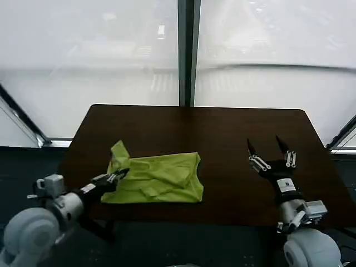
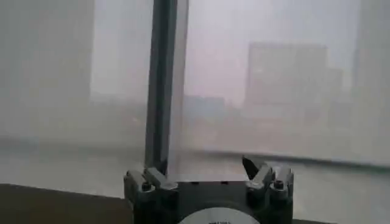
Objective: Fold and organize the clothes.
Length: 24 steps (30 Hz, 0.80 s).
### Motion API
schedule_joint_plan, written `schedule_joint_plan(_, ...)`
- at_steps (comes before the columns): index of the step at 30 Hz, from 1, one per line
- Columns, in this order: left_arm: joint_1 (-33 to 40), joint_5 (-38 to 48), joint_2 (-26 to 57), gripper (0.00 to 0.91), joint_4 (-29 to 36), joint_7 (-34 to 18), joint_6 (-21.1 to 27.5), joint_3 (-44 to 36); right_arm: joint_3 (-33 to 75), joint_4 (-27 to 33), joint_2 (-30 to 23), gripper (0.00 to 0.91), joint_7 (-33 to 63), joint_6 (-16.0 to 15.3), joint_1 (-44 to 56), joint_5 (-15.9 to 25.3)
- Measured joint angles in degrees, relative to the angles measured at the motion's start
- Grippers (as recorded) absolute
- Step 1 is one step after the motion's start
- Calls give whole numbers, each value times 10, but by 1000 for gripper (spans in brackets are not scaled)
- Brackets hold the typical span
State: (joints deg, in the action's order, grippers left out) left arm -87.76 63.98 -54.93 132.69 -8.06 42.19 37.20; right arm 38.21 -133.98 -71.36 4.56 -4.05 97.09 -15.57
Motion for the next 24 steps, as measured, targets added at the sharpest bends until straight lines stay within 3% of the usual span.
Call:
schedule_joint_plan(12, 71, -30, -57, 0, -8, -25, 0, -154, 17, 20, -6, 878, -1, 0, -2, -4)
schedule_joint_plan(24, 84, -28, -75, 0, -11, -28, 0, -192, 8, 39, -12, 878, -1, 0, -9, 2)
